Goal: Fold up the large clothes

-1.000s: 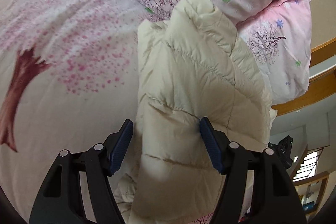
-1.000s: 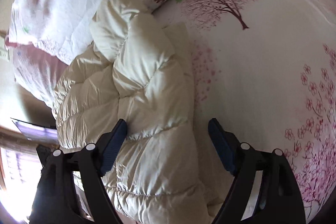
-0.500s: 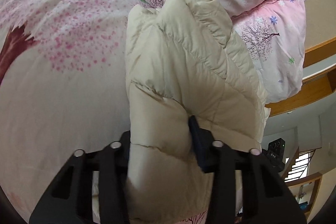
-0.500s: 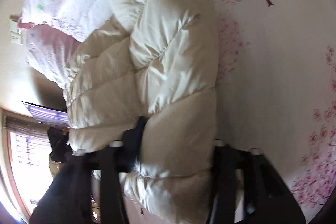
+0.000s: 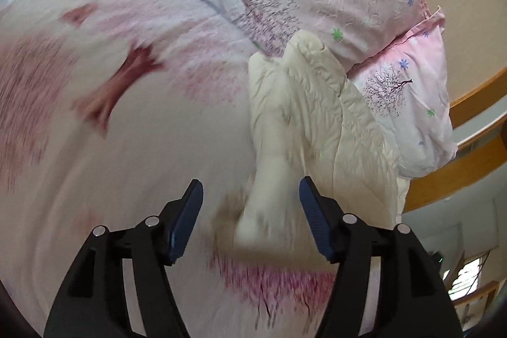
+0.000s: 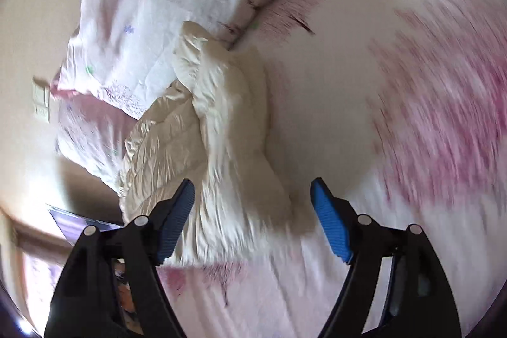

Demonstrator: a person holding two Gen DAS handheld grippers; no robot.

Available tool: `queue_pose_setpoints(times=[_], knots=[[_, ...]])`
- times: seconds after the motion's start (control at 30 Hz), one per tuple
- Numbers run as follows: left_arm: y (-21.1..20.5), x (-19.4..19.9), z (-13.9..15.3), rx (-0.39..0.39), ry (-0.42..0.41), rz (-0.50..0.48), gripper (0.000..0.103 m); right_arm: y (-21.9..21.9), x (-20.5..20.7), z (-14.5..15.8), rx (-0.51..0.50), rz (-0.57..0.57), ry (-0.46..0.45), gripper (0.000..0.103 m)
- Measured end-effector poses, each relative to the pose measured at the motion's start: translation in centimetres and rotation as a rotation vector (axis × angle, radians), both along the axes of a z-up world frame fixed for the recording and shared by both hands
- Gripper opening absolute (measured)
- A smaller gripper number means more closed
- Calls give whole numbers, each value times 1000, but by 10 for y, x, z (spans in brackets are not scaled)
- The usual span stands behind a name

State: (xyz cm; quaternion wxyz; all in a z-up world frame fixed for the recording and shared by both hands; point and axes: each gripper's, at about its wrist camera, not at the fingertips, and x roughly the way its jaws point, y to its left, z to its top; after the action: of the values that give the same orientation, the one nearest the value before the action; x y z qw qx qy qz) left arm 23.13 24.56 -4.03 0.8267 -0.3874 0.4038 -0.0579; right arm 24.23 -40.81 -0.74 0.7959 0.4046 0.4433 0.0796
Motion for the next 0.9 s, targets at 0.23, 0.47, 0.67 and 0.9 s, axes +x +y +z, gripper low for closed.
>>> queue_pose_setpoints(times=[0.23, 0.47, 0.67, 0.9], knots=[[-34, -13, -14, -99, 53, -28, 63, 20, 12, -26, 76, 7, 77, 75], [-41, 7, -20, -169, 49, 61, 61, 34, 23, -35, 89, -47, 24, 45], [-26, 5, -21, -243, -53, 119, 17, 46, 16, -24, 127, -4, -72, 19], [-12, -57, 7, -240, -158, 126, 13, 61, -14, 0, 136, 93, -127, 18]])
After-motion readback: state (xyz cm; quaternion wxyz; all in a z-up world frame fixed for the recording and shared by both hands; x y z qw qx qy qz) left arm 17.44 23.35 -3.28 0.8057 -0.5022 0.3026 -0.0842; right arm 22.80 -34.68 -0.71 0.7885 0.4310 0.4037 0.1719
